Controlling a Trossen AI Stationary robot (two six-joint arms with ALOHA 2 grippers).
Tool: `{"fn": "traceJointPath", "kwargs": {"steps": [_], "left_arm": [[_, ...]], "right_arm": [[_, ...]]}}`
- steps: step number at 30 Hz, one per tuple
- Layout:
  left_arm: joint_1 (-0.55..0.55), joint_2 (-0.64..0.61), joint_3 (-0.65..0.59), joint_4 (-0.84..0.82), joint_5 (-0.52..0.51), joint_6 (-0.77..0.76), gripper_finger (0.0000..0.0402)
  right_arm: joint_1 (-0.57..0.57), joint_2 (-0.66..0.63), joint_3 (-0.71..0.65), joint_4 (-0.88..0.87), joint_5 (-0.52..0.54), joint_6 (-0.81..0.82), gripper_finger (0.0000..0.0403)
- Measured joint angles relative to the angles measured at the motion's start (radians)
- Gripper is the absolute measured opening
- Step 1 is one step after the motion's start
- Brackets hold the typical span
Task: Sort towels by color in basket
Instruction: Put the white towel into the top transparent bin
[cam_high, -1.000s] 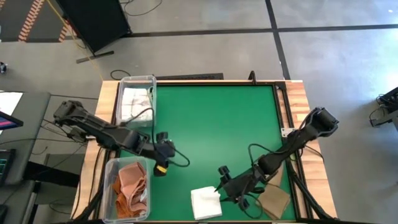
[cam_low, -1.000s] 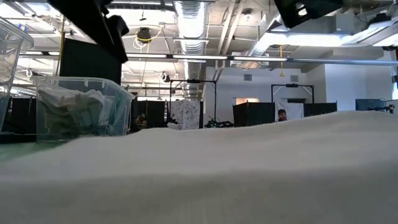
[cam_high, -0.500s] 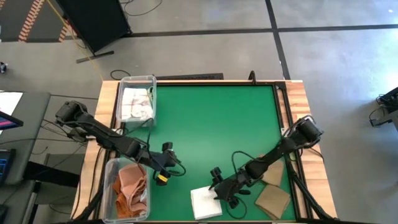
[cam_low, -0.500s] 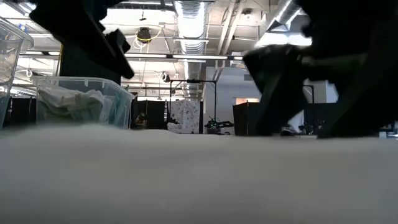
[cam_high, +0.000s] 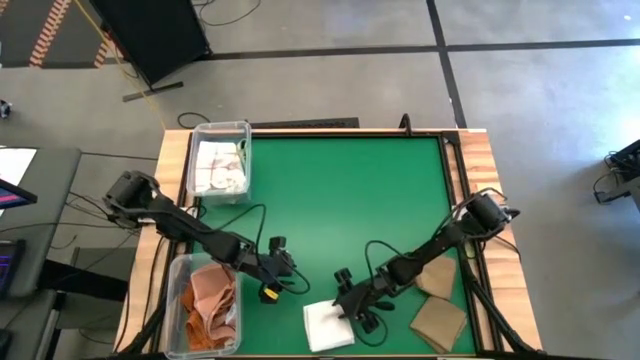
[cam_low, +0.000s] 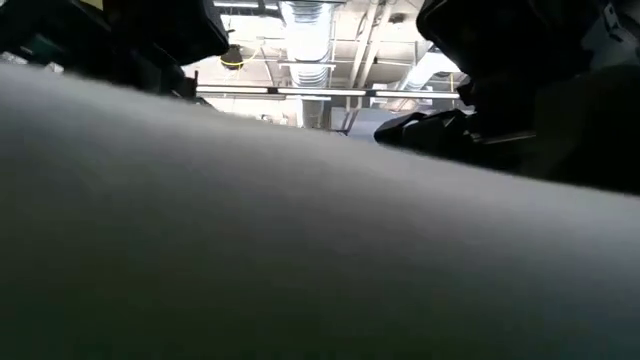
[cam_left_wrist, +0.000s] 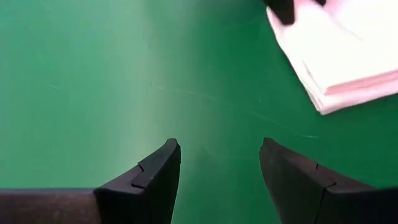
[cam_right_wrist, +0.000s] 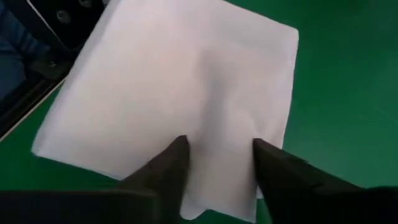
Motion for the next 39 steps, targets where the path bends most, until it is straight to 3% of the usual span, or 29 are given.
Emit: {"fn": "traceJointPath", "kwargs": {"steps": [8,20,31,39], "left_arm": [[0.0,0.014,0.001,0.073,-0.001,0.02,0.0208],[-0.002,0.014,0.001,0.105,-0.002,0.03,0.0208],[-0.044,0.014,0.002,0.124,-0.002,0.018,0.0208],[-0.078,0.014,0.002,0.123,-0.002,-0.008,0.0208]], "right_arm": [[-0.038,0.0,-0.002,-0.023,-0.043,-0.012,0.0035],[-0.113,-0.03,-0.003,-0.1,-0.033,-0.041,0.0034],[-0.274,-0.179,-0.01,-0.392,0.207,-0.091,0.0034],[-0.416,-0.267,-0.008,-0.369,0.258,-0.123,0.0034]]}}
